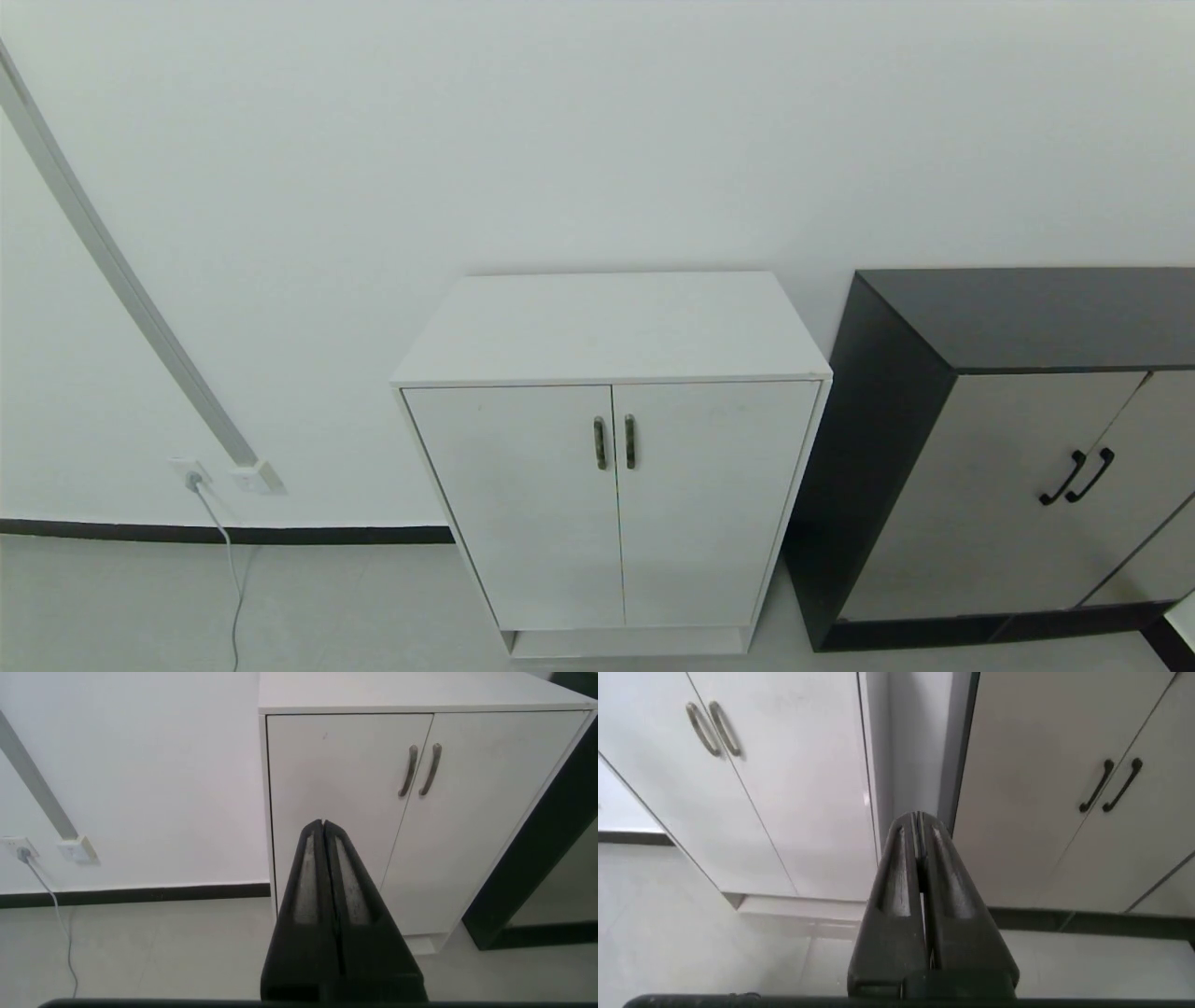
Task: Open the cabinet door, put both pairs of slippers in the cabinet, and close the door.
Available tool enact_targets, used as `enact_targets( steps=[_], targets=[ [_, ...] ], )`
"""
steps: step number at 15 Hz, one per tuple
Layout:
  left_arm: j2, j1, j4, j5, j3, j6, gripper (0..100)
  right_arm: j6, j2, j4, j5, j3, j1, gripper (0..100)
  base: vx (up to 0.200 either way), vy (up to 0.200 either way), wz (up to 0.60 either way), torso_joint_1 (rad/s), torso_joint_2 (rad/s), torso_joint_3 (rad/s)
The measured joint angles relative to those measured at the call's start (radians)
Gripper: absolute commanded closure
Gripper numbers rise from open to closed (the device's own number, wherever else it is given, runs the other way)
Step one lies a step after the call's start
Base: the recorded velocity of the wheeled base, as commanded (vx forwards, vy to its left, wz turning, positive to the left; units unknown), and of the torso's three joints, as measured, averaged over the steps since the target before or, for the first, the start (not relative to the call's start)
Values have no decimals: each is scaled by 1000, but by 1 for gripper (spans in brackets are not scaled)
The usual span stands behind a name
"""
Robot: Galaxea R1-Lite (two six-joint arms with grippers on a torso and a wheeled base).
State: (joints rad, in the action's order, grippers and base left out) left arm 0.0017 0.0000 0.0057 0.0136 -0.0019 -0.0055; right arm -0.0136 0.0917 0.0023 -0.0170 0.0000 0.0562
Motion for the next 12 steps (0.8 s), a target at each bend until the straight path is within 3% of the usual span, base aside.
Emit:
enact_targets(
  steps=[6,12],
  targets=[
    [0,0,0,1,0,1,100,2,-21,0,1,-1,-91,100,0,0,0,0,0,0],
    [0,0,0,1,0,2,100,23,-78,-1,-1,0,-56,100,0,0,0,0,0,0]
  ],
)
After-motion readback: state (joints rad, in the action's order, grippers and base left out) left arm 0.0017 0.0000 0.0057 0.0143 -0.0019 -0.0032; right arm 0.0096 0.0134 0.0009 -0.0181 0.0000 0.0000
